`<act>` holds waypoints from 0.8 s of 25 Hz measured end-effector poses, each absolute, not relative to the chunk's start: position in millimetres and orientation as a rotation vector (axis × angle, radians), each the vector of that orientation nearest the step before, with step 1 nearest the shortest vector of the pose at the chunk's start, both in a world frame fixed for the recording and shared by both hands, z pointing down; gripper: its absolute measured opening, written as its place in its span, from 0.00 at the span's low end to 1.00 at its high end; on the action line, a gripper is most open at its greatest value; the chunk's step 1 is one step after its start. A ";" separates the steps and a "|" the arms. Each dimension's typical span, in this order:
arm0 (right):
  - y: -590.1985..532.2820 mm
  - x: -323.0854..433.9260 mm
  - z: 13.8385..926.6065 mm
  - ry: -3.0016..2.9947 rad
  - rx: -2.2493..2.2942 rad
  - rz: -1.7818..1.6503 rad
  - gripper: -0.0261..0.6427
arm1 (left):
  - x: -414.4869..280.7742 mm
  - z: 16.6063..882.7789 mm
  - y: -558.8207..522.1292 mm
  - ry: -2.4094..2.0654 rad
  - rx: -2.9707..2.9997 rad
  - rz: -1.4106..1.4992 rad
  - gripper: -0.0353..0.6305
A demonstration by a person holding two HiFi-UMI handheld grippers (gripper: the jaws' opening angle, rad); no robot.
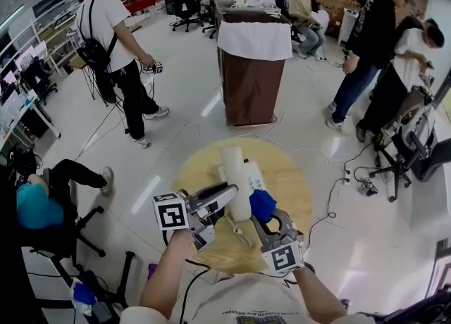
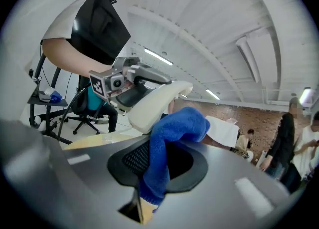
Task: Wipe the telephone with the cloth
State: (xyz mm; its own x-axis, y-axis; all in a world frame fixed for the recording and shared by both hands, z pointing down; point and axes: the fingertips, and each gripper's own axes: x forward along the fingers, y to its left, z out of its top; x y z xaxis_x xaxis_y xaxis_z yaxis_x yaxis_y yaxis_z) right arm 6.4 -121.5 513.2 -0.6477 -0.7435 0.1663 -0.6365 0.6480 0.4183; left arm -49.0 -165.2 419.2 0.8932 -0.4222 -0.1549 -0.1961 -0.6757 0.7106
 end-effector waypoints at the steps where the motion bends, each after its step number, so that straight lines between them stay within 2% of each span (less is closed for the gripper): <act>1: -122.4 8.0 514.3 -2.538 1.106 -0.459 0.14 | -49.3 429.9 -167.6 -0.446 2.306 -0.394 0.16; 20: -140.8 3.5 523.5 -2.520 1.107 -0.346 0.14 | -60.7 620.6 -220.5 -0.541 2.002 -0.362 0.16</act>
